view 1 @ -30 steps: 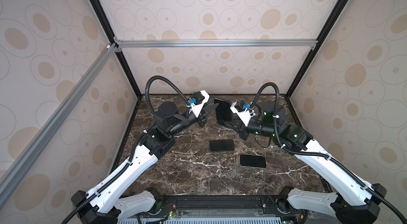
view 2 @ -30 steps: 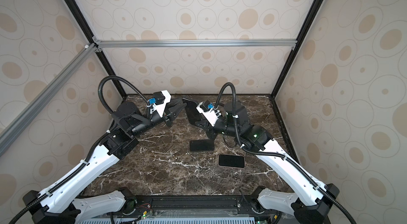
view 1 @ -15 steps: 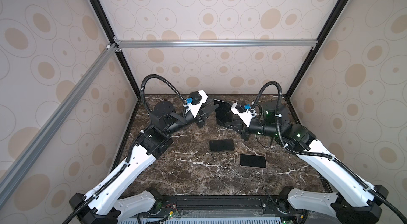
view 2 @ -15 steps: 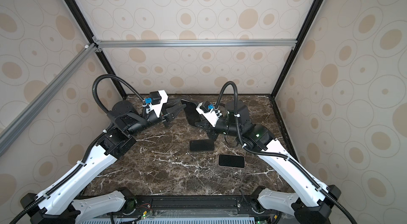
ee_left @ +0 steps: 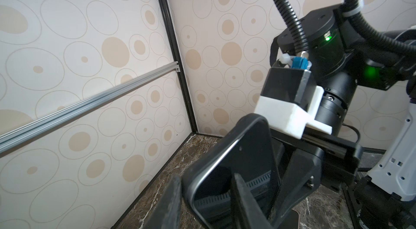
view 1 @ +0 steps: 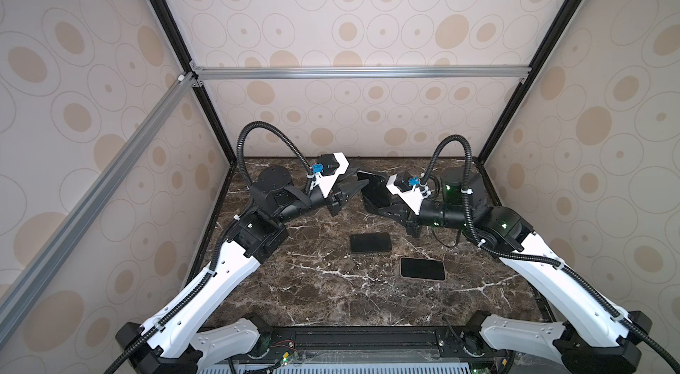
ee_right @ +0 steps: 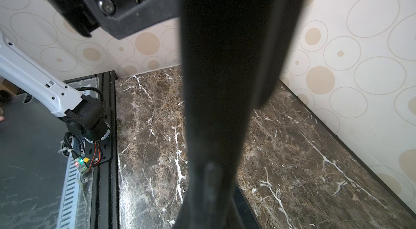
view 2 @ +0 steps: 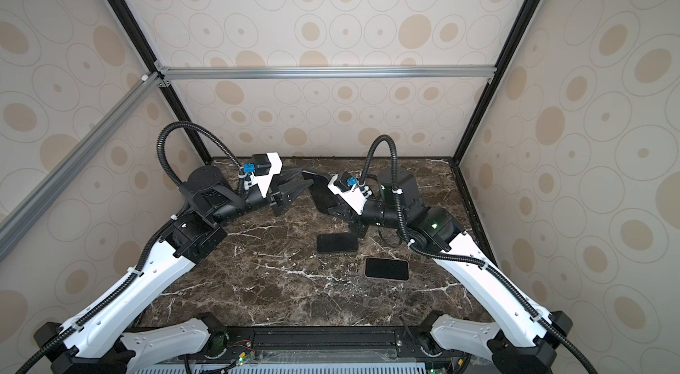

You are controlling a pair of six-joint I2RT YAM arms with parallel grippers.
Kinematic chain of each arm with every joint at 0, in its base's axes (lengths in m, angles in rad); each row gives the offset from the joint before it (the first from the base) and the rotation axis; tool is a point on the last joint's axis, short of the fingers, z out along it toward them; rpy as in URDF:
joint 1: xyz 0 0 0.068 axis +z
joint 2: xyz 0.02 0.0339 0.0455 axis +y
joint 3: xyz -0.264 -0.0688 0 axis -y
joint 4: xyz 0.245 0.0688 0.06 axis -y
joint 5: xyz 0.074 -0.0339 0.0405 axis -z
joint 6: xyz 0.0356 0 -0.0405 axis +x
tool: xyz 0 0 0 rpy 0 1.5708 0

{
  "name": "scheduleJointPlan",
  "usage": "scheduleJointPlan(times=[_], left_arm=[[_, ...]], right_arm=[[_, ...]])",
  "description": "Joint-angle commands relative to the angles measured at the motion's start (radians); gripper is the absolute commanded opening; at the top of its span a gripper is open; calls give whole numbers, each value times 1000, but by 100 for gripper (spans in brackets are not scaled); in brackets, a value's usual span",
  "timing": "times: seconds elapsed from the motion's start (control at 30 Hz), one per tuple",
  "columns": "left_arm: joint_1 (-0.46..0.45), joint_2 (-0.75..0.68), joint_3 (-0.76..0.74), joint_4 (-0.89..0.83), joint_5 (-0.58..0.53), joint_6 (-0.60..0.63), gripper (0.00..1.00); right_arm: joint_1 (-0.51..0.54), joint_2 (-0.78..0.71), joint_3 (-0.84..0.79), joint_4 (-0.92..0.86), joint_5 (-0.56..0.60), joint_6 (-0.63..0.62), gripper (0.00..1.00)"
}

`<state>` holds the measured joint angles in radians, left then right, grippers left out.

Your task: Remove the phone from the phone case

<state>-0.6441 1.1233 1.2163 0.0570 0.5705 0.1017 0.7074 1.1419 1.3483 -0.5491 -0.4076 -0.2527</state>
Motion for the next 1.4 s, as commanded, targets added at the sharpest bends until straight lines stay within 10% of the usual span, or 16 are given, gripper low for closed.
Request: scheduleJointPlan(times=[0.0, 0.83, 1.2, 1.37], left_arm=[[-55, 62, 9, -51, 213, 6, 35], [-46, 63, 0, -76, 496, -15, 35], [-46, -63, -81, 63, 167, -40, 82], [-46, -149, -137, 160, -49, -46, 83]], right_arm=[[77, 33, 26, 68, -193, -138, 0], [78, -31, 8, 88, -117, -135, 0], [78, -71, -46, 145, 10, -92, 0], [78, -103, -90, 214, 85, -47, 0]])
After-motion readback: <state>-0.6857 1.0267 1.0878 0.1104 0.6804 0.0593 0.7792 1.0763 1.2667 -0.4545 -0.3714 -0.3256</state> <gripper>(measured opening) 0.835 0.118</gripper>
